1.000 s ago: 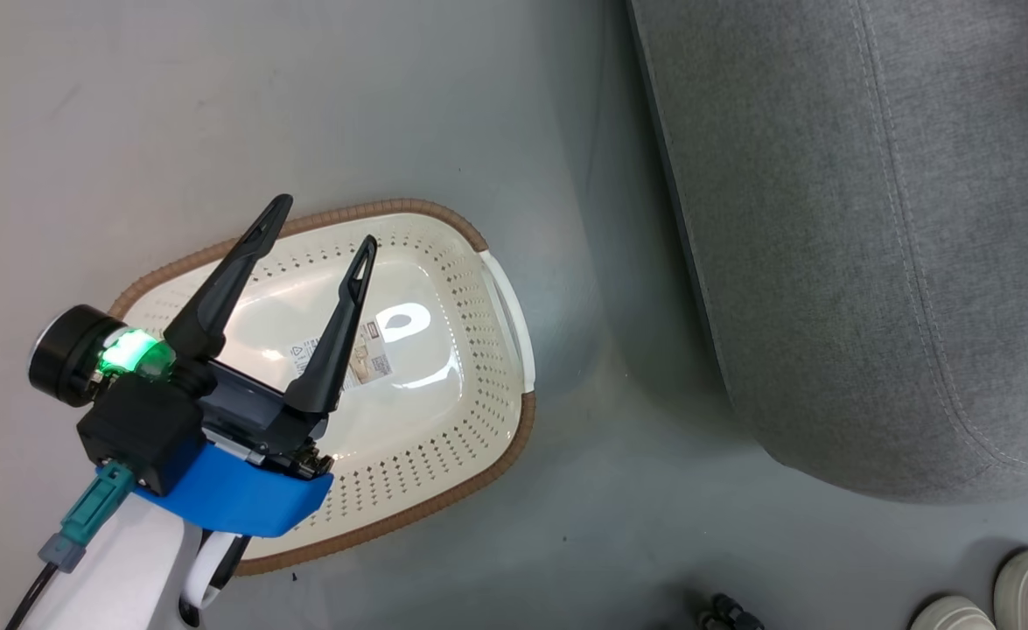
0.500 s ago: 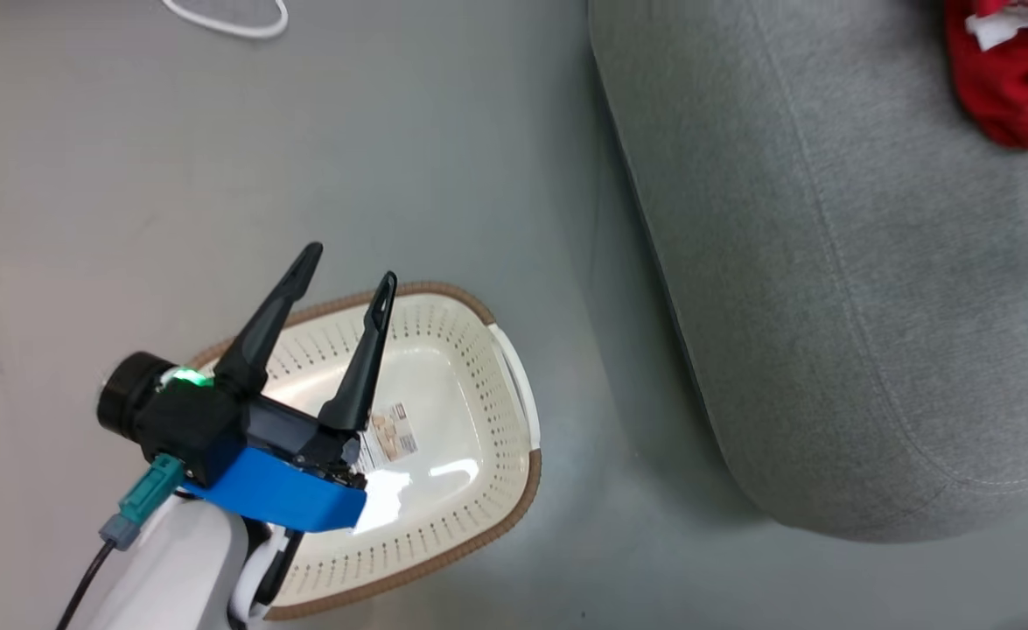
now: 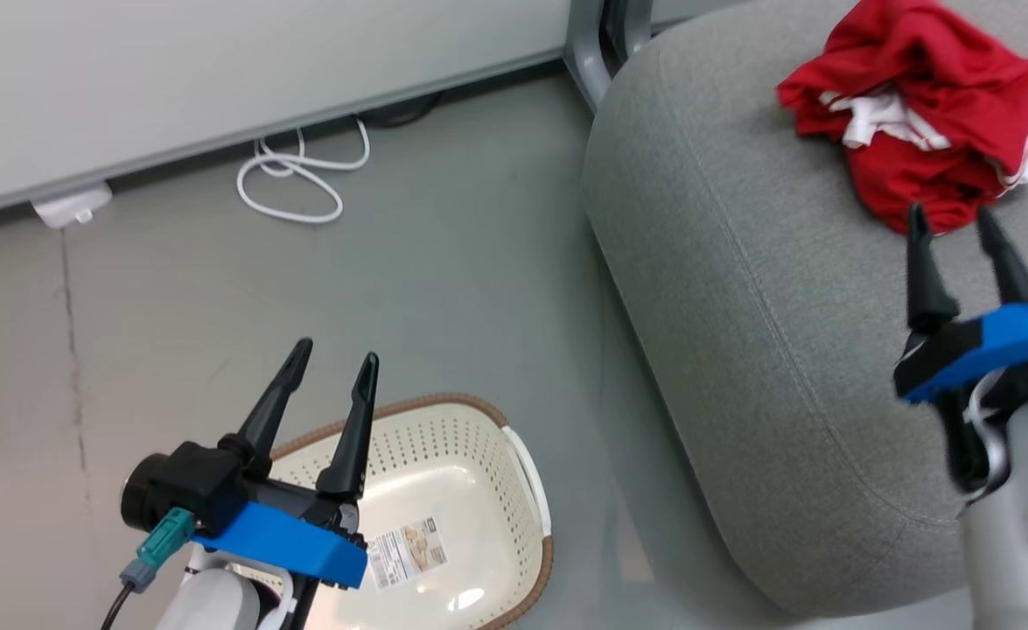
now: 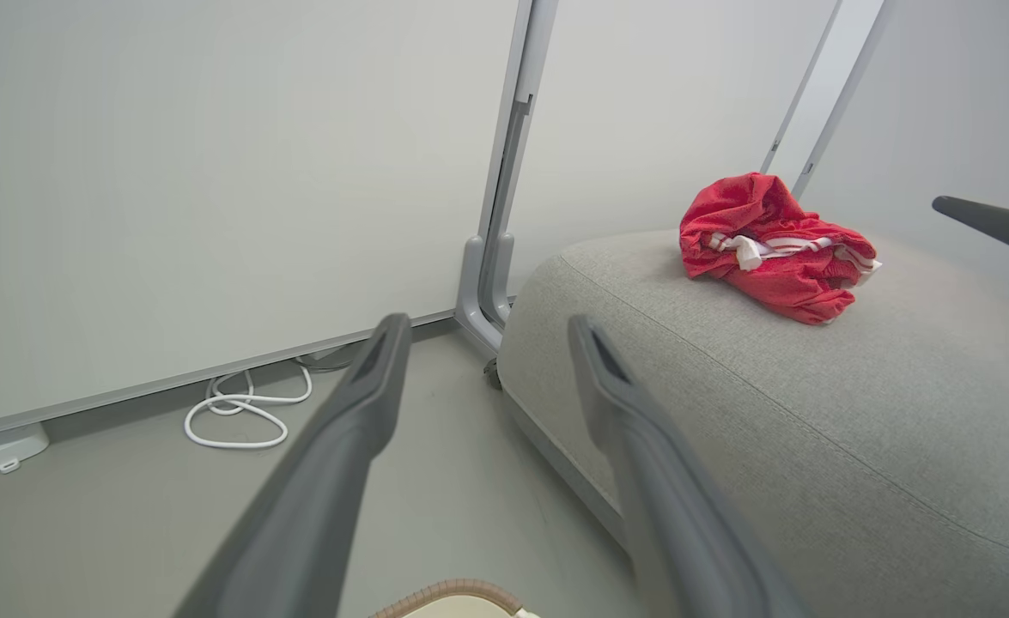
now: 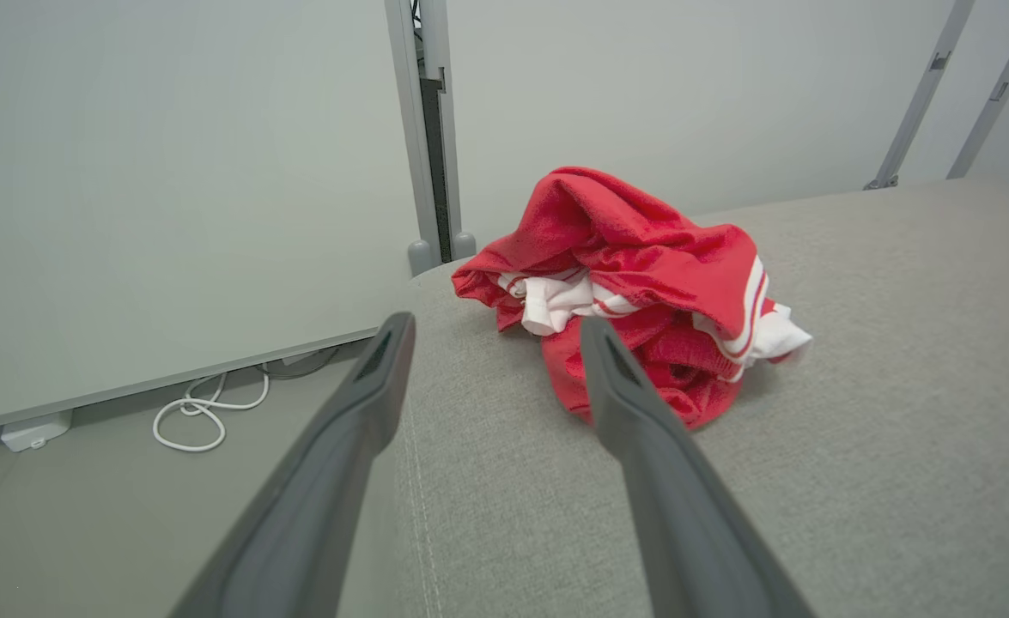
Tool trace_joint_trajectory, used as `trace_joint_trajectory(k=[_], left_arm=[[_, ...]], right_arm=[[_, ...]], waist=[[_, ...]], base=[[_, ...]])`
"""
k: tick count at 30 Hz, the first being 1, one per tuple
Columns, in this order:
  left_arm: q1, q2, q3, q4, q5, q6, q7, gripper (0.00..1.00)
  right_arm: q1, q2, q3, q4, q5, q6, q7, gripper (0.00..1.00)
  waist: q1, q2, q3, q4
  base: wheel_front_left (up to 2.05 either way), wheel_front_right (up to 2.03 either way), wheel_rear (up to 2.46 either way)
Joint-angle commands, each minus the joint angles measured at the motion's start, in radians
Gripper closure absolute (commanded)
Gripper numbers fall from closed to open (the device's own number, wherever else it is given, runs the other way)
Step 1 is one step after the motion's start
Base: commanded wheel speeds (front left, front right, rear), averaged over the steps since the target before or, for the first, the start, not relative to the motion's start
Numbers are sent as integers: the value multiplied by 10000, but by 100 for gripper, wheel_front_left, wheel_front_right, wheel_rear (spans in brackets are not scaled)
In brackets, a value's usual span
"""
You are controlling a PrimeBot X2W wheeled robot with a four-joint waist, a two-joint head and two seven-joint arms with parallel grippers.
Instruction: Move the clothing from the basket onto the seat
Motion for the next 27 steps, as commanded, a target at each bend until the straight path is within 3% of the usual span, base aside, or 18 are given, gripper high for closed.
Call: trace_joint_trajectory(k=[1,15,27], left_arm=[[137,-76,82,52,9,-58,-47,0],[1128,-615,945,526,196,-65,-47,0],[1535,-912,1624,708,370,-68,-46,0]], right_arm=[[423,228,54,-251,220,1,39,0],[3605,1219,292,-3203,-140,3,752,0],[4704,1334,782,-4201,-316,3,931,0]], waist=[[2,0,-476,-5],[2,0,-1497,403],[2,0,-1962,1452]], base=[[0,0,0],[0,0,0],[0,0,0]])
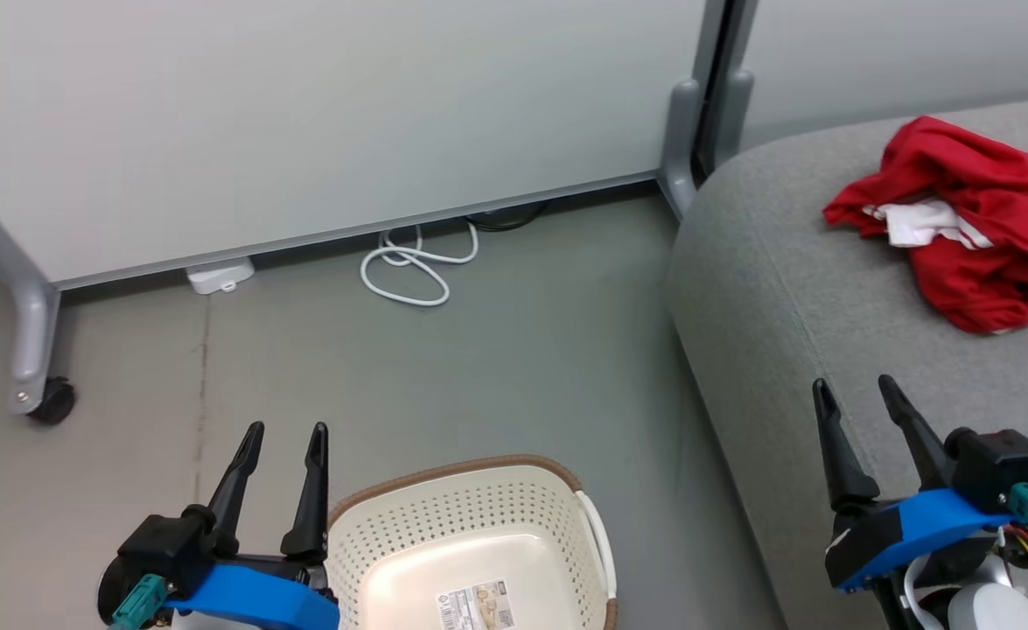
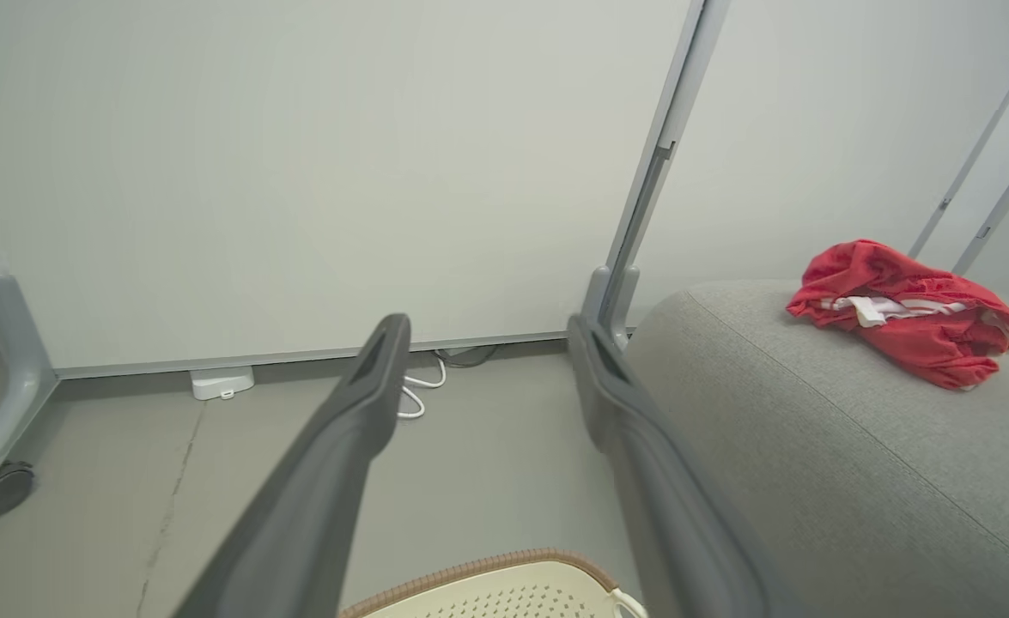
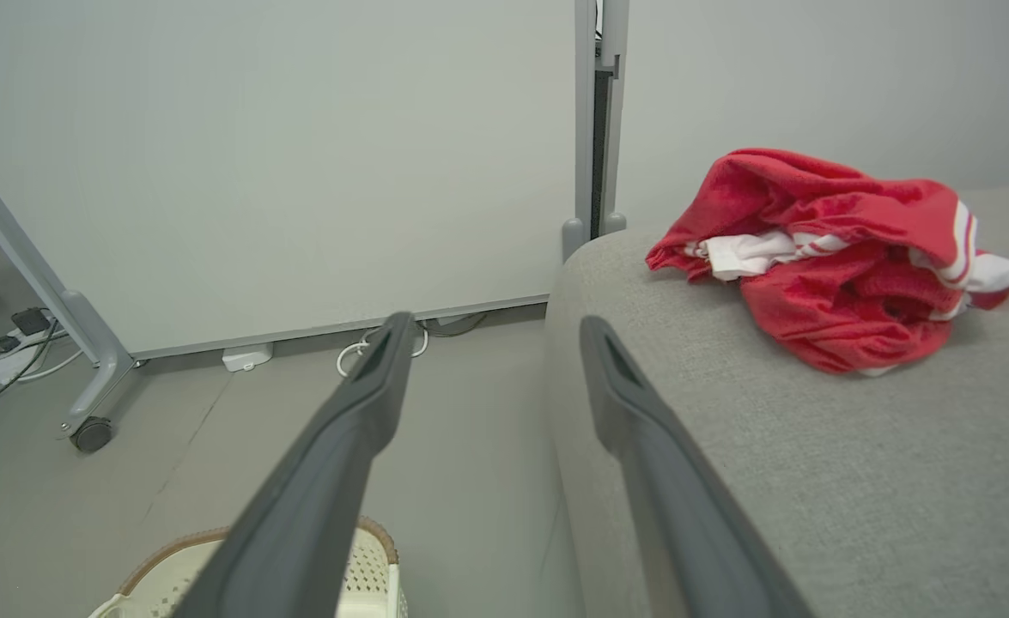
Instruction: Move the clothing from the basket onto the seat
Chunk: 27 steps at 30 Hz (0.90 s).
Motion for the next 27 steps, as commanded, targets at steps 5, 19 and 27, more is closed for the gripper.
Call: trace_joint_trajectory(k=[5,19,27], left_arm=[[295,-115,332,81,14,-19,-36,0],[795,-141,1254,516,119,-20,-36,0],[755,-111,1390,648,91,-20,-35,0]], right_arm=[[431,16,240,-12,36,5,-74,0],[922,13,516,355,47,5,-429,0],[1007,14,501,373,56,5,-451,0]], waist=[[2,0,-316,627],[2,0,-666,1397],[2,0,-653,1458]], base=[[0,0,0],[0,0,0],[0,0,0]])
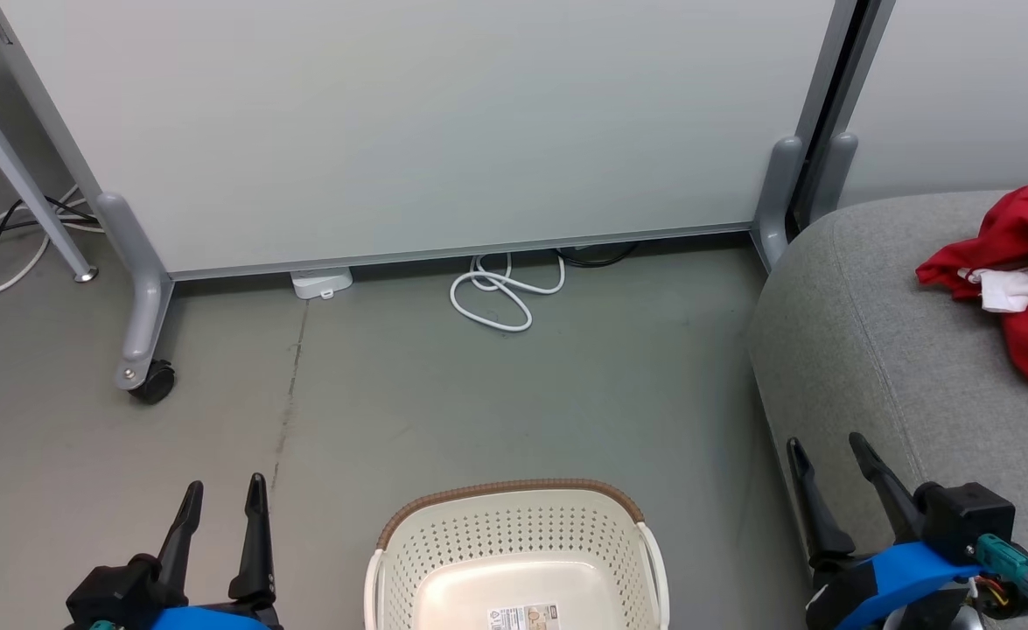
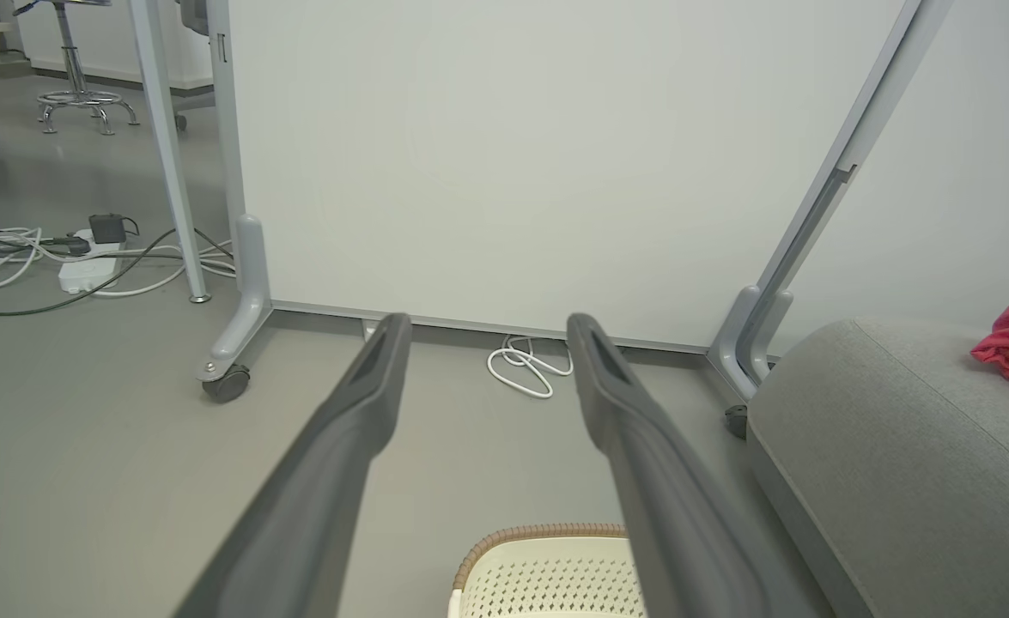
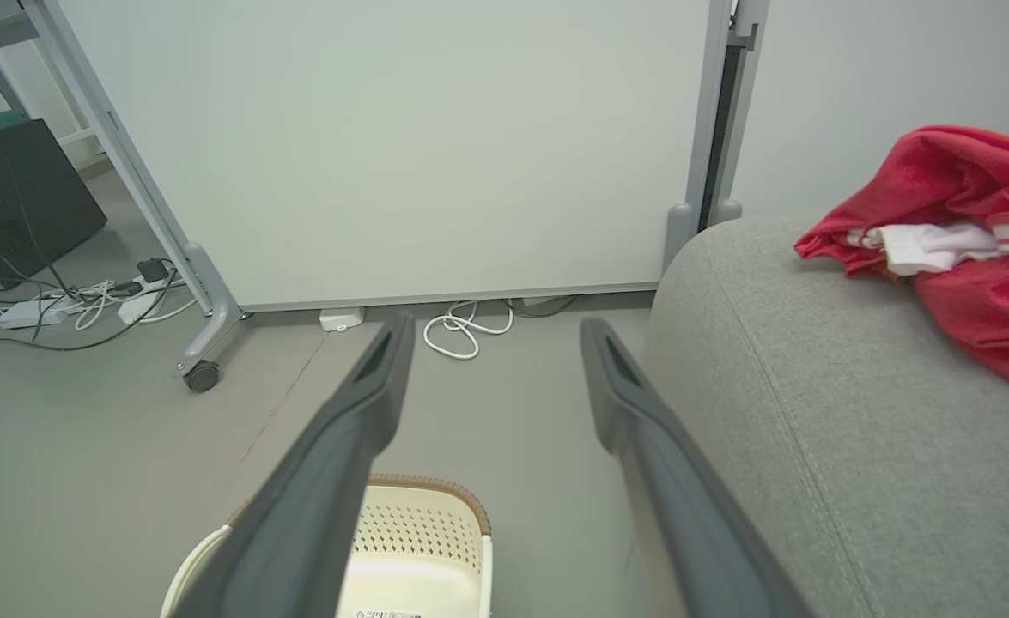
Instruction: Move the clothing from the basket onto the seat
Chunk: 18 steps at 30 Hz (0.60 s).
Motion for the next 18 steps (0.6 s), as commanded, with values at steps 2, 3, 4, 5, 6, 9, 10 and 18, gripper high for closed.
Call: trace_joint_trajectory(k=[2,3,4,5,6,9,10,18], left_arm=[[-29,39,47,37,39,-20,-29,0],[-45,41,32,53,42,-20,-29,0],[-60,49,8,67,43,-20,-29,0],[-70,48,-13,78,55,-20,-29,0],[-73,38,-33,83,69,-21,-29,0],[-59,29,-72,105,88,-21,-29,0],[-61,39,-83,115,81,-21,-27,0],[-111,99,-166,206,-5,-21,-27,0]], right_arm=[[176,-3,19,29,33,5,-38,0],[184,-3,37,42,64,5,-42,0],[187,-3,50,54,87,5,-46,0],[190,-3,71,64,108,5,-56,0],[199,-3,84,75,111,3,-66,0],[220,-3,111,105,148,3,-72,0],[229,-3,117,112,159,5,-70,0],[251,-3,178,130,263,3,-65,0]], waist=[[0,0,3,-24],[0,0,-1,-35],[0,0,-7,-46],[0,0,-14,-55],[0,0,-23,-65],[0,0,-35,-89],[0,0,-36,-90],[0,0,-32,-68]], base=[[0,0,0],[0,0,0],[0,0,0],[0,0,0],[0,0,0],[0,0,0],[0,0,0],[0,0,0]])
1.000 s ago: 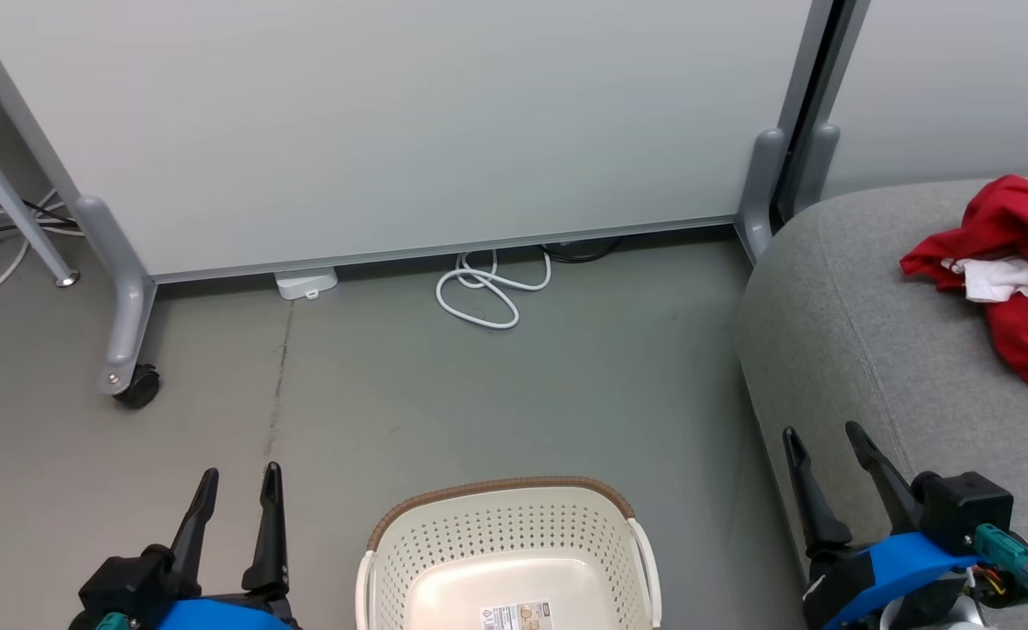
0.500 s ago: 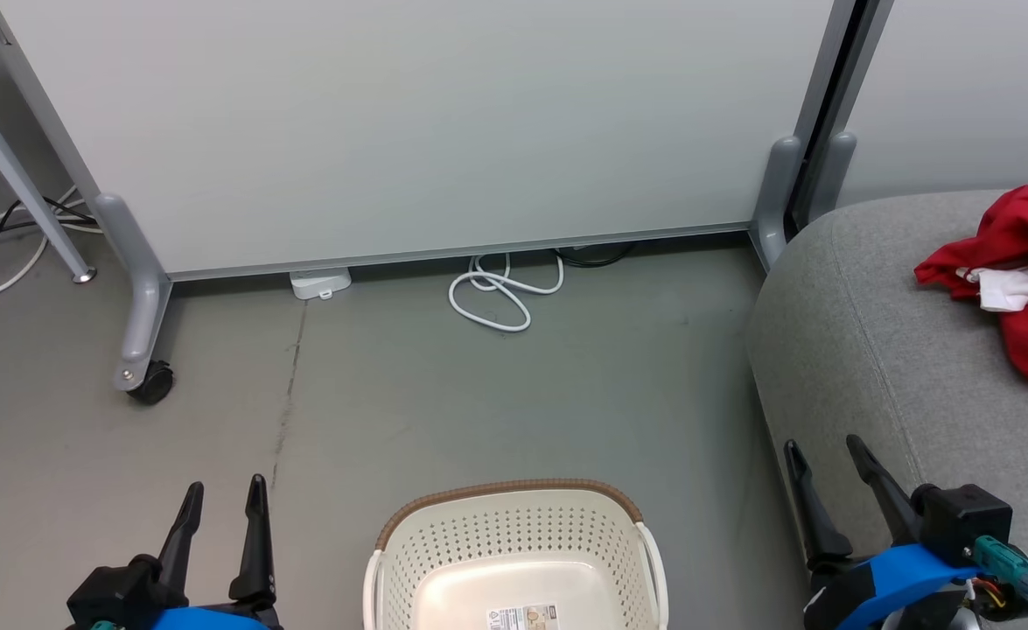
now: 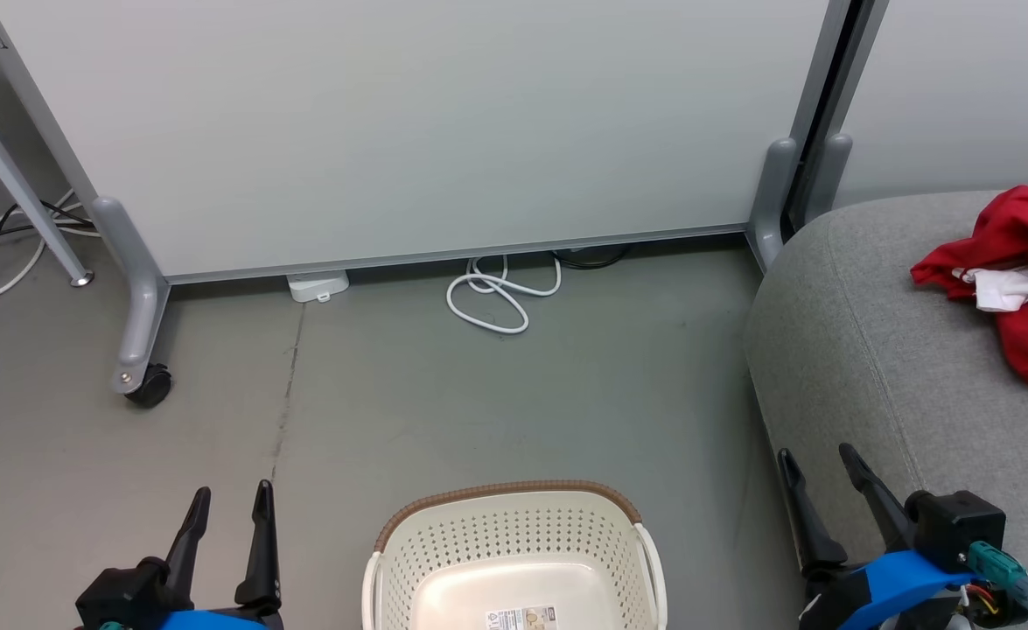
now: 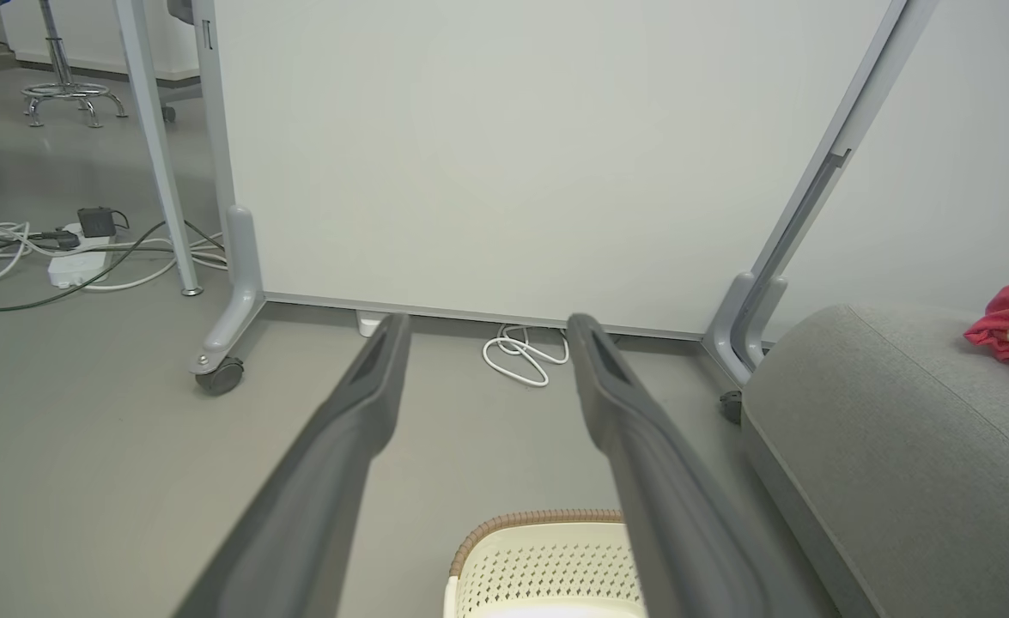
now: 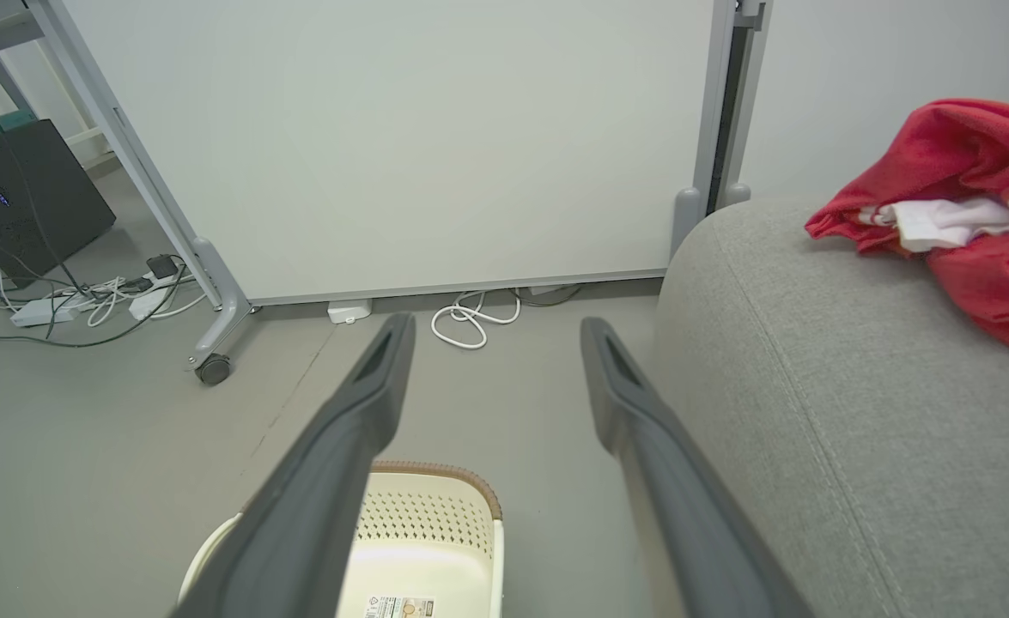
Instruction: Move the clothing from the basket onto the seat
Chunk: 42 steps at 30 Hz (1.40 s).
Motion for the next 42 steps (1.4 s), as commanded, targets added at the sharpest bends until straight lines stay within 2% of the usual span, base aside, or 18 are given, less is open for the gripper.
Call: trace_joint_trajectory(k=[1,5,6,13,42], left_arm=[[-106,47,-29,14,-2,-21,-27,0],[-118,37,-62,44,-49,-21,-26,0],[0,-9,-55,57,-31,0,3,100],[268,-277,-111,577,-117,0,94,100],[-343,-579,660,37,-4460,-7,1401,100]], right_arm=[[148,-3,7,10,70,5,-47,0],[145,-3,6,31,51,5,-17,0],[1,0,3,28,2,0,3,100],[134,19,-9,635,99,0,42,100],[-319,10,-399,609,5159,1,657,100]], waist=[[-1,0,-4,8],[-1,0,-20,15],[0,0,-21,15],[0,0,-22,14],[0,0,-31,-42]], base=[[0,0,0],[0,0,0],[0,0,0],[0,0,0],[0,0,0]])
